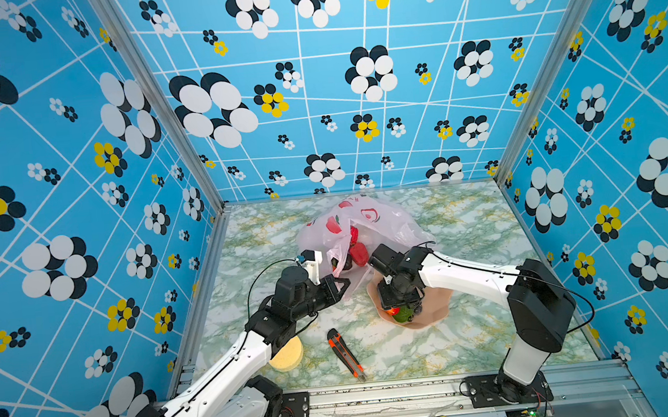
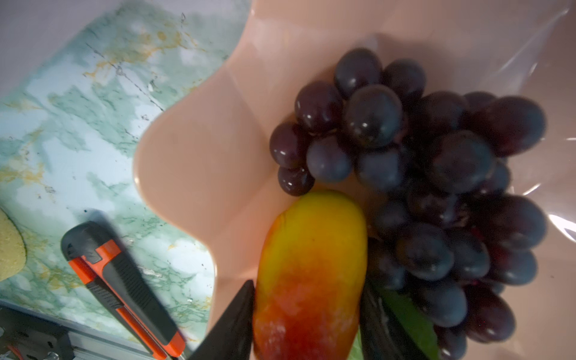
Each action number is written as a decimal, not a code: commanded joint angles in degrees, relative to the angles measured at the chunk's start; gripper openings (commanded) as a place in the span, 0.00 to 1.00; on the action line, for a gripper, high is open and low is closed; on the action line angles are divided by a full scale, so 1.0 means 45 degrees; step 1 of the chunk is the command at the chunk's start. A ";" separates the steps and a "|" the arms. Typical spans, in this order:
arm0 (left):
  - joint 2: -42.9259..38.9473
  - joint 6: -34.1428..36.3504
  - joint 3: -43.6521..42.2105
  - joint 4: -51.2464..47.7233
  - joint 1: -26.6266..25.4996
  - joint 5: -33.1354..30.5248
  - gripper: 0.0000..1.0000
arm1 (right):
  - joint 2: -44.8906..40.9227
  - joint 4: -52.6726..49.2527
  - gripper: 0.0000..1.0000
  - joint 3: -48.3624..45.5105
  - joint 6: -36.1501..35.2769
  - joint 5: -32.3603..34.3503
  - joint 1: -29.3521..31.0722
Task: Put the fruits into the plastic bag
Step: 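Lift the red-yellow mango into the bag held by the left gripper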
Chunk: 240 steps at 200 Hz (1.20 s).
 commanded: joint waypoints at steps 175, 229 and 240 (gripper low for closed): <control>0.0797 -0.0296 0.0149 0.0942 0.0033 0.0318 0.00 | -0.5473 0.5023 0.49 -0.2576 0.1664 -0.4076 -0.2345; 0.0908 -0.0264 0.0278 0.1011 0.0004 0.0500 0.00 | -0.3542 0.7079 0.49 -0.0693 0.2877 -0.5169 -0.2326; 0.0817 -0.0206 0.0316 0.0893 0.0005 0.0504 0.00 | -0.2644 0.7045 0.49 0.0046 0.2958 -0.5328 -0.2324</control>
